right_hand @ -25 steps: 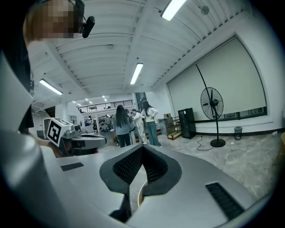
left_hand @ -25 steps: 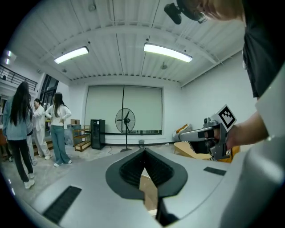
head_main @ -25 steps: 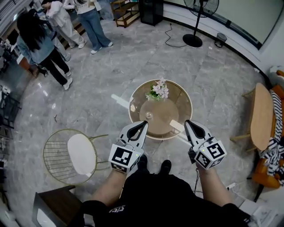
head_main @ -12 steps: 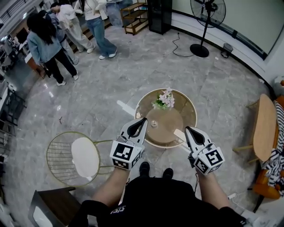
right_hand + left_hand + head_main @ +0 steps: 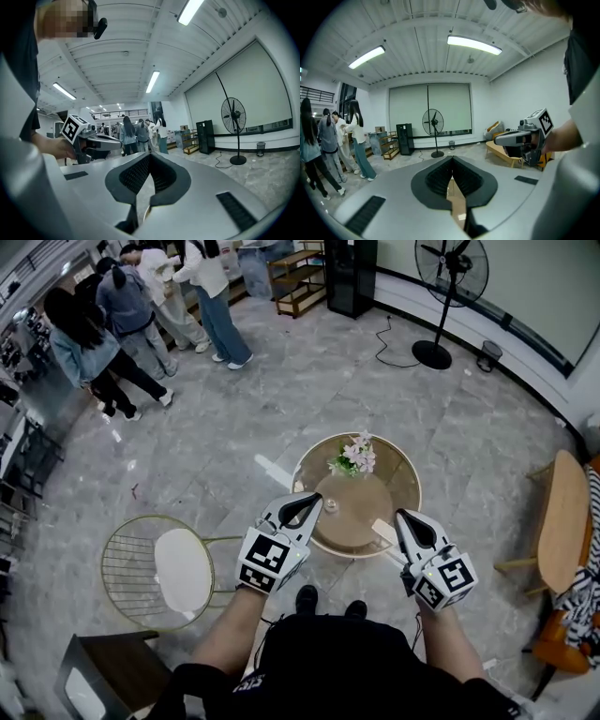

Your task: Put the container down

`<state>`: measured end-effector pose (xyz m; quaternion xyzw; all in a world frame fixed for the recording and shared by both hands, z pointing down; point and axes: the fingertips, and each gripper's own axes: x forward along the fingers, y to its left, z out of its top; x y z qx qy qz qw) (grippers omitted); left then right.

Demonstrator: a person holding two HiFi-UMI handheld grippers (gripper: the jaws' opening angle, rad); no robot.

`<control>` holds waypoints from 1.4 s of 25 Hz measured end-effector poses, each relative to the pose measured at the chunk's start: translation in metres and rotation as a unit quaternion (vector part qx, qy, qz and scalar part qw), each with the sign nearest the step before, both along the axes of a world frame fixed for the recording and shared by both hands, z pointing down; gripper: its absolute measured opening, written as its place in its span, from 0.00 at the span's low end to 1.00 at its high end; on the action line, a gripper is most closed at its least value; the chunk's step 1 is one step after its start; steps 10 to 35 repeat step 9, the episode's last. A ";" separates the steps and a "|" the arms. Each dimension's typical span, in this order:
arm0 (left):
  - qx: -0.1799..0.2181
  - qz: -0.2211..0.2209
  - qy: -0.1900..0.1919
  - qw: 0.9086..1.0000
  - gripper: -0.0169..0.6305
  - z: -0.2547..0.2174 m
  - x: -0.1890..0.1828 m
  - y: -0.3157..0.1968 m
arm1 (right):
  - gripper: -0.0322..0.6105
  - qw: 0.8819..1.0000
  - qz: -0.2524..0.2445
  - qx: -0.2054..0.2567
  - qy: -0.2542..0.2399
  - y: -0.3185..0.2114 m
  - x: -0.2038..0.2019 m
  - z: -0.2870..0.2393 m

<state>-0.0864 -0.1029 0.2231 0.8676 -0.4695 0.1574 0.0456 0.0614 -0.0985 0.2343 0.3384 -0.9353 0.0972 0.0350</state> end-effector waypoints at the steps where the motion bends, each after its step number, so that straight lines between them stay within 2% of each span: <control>1: 0.000 -0.001 0.006 1.000 0.05 -0.004 -0.001 0.000 | 0.07 1.000 0.000 0.001 0.001 -0.001 0.000 -0.001; 5: -0.015 0.001 0.036 0.999 0.05 -0.014 -0.003 0.001 | 0.07 1.000 -0.001 0.004 0.003 -0.001 0.004 -0.001; 9: 0.013 -0.005 0.044 0.999 0.05 -0.024 -0.006 0.003 | 0.07 1.000 -0.002 0.004 0.004 0.001 0.008 0.001; 35: 0.013 -0.005 0.044 0.999 0.05 -0.024 -0.006 0.003 | 0.07 1.000 -0.002 0.004 0.004 0.001 0.008 0.001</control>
